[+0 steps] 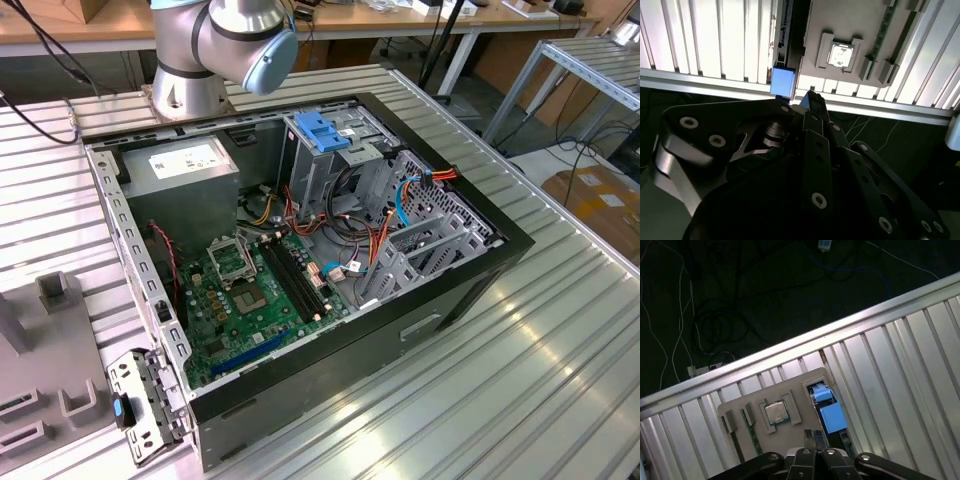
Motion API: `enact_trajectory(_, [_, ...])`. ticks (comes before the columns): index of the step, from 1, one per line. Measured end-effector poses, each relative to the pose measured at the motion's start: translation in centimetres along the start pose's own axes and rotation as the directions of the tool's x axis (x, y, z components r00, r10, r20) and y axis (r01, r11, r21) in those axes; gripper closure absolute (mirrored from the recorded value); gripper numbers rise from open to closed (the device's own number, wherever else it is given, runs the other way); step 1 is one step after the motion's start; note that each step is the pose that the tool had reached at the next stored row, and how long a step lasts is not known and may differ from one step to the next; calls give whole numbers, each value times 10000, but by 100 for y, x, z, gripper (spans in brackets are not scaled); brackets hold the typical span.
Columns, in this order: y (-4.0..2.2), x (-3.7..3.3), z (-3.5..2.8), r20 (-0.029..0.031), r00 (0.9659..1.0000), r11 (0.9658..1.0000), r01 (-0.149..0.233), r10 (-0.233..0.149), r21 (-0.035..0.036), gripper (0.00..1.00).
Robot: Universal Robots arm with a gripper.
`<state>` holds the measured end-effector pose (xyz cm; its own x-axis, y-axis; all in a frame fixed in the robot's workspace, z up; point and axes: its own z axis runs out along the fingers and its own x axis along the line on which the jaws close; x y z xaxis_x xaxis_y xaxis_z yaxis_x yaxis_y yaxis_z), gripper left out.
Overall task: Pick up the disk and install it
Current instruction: 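Pick up the disk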
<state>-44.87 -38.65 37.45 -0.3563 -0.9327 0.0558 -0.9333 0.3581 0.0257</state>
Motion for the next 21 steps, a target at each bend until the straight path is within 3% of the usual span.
enact_trajectory(3, [0,0,0,-3,9997,9997,230,-230,18,89])
enact_trajectory(18, [0,0,0,-4,9997,9997,259,-259,20,89])
enact_trajectory(21, [0,0,4,-7,9976,9976,692,-692,75,89])
